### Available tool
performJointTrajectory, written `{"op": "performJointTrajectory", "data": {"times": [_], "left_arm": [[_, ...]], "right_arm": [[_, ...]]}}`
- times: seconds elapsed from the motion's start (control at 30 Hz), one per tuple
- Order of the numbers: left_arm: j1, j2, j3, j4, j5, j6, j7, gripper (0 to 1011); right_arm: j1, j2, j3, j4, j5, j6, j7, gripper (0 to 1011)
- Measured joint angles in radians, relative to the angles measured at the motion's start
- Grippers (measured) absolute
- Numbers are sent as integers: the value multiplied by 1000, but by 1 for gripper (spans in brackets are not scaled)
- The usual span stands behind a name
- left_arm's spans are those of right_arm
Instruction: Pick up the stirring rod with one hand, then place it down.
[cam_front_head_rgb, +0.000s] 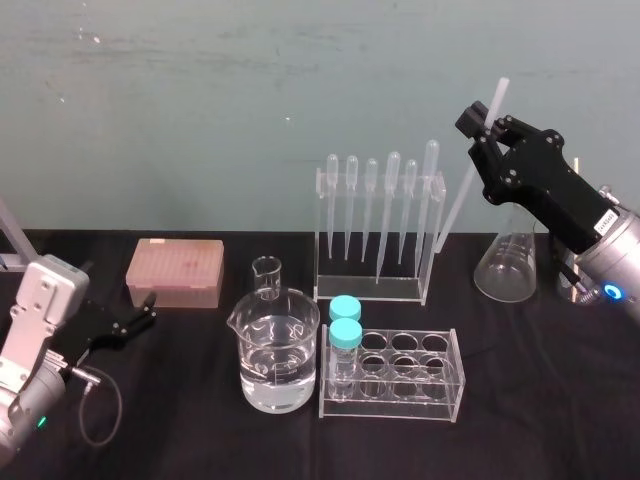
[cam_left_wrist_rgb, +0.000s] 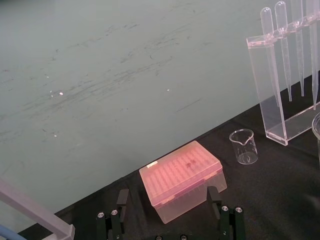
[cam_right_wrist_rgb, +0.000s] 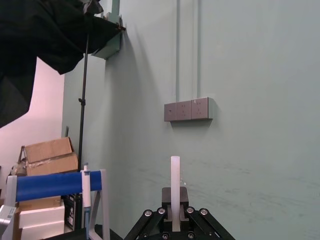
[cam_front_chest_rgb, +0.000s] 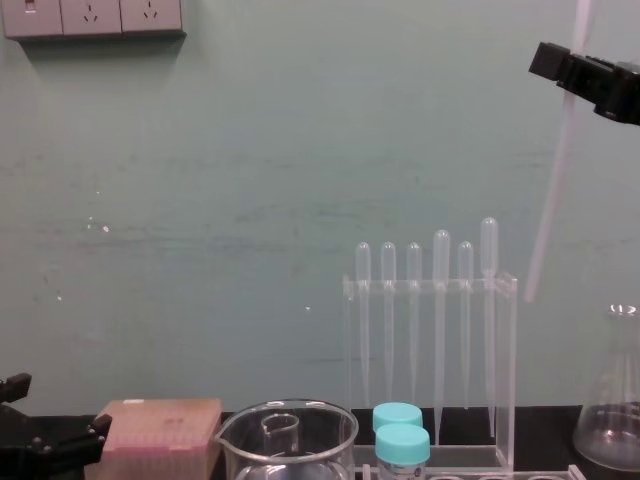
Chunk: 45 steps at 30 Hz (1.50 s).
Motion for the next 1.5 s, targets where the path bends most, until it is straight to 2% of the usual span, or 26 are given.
{"op": "performJointTrajectory", "data": {"times": [0.83,1.03,1.27,1.37,1.5], "left_arm": [[0,0,0,0,0,0,0,1000],[0,0,0,0,0,0,0,1000],[0,0,0,0,0,0,0,1000],[0,0,0,0,0,0,0,1000],[0,0,0,0,0,0,0,1000]], "right_arm": [[-1,-4,-6,5,-3,0,0,69],[-15,-2,-18,5,-4,10,2,69],[-38,-4,-55,48,-48,-1,5,70],[-37,-19,-69,98,-78,-21,4,69],[-28,-33,-74,138,-90,-40,11,69]]}}
